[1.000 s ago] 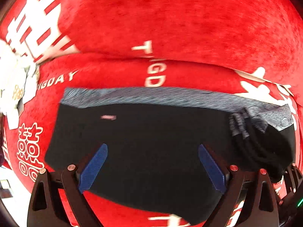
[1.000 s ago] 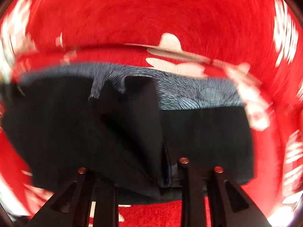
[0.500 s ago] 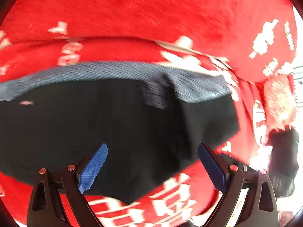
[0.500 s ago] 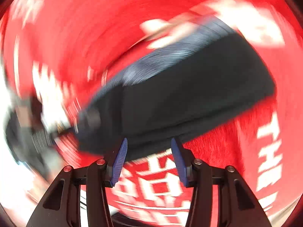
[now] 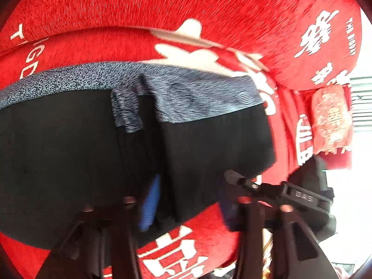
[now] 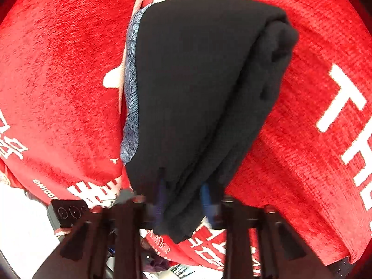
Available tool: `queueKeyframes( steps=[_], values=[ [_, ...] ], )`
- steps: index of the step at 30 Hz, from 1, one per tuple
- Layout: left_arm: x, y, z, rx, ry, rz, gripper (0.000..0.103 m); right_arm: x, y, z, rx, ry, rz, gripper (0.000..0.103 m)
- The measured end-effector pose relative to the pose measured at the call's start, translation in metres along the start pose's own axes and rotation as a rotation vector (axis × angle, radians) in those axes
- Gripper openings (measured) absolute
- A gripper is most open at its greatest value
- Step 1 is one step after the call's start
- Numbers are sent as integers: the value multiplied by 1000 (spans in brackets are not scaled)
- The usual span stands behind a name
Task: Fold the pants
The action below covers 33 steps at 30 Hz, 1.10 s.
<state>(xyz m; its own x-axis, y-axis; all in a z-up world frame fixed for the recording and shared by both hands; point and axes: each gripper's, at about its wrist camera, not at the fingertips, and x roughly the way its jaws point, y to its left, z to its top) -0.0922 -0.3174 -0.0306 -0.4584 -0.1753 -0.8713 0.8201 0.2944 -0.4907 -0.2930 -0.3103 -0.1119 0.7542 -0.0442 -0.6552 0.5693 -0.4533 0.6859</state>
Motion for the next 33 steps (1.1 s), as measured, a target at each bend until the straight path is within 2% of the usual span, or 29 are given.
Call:
queueKeyframes(
  steps=[2,5,7,9,10,11,13,14,16,17,19,20,22,25,26,28,30,31,33],
  values=[
    [-4,-2,-2,21,-14,27,32,-4,5,-2,-19,-10,6,13],
    [-23,1,-8,51,-65,38,32,-5,19,-4,-44,-19,64,13],
    [-25,9,-13,60,-71,111,32,3,21,-9,-41,-7,73,13],
    [-17,21,-15,38,-44,183,33,21,17,-16,-33,13,46,13],
    [-13,27,-17,20,-31,184,36,28,13,-17,-35,11,21,13],
    [-10,33,-19,-2,-28,184,50,33,11,-18,-43,2,-9,13],
    [-13,39,-23,-32,-52,169,52,36,7,-19,-49,-12,-12,13],
    [-16,39,-24,-34,-63,169,52,34,12,-19,-77,2,-21,14],
    [-21,36,-26,-23,-83,194,60,31,22,-23,-151,54,-61,22],
    [-24,34,-27,-18,-97,205,63,30,32,-26,-215,113,-83,25],
    [-34,27,-25,4,-131,230,63,21,46,-30,-281,162,-50,27],
    [-38,24,-22,13,-149,237,63,9,60,-32,-334,160,-3,27],
    [-47,14,-15,31,-185,235,63,-9,79,-28,-415,114,9,27],
    [-42,-4,4,67,-206,247,63,-29,99,1,-500,0,-68,25],
    [-35,-10,11,76,-203,265,63,-27,105,19,-503,-27,-121,23],
    [-17,-14,21,82,-190,318,63,-25,111,45,-497,-64,-152,21],
    [3,-8,25,63,-165,376,63,-21,117,60,-535,-107,-205,21],
    [11,-1,24,44,-143,403,63,-15,120,68,-567,-127,-257,21],
    [23,16,18,-7,-104,400,63,6,120,79,-614,-119,-370,20]
  ],
)
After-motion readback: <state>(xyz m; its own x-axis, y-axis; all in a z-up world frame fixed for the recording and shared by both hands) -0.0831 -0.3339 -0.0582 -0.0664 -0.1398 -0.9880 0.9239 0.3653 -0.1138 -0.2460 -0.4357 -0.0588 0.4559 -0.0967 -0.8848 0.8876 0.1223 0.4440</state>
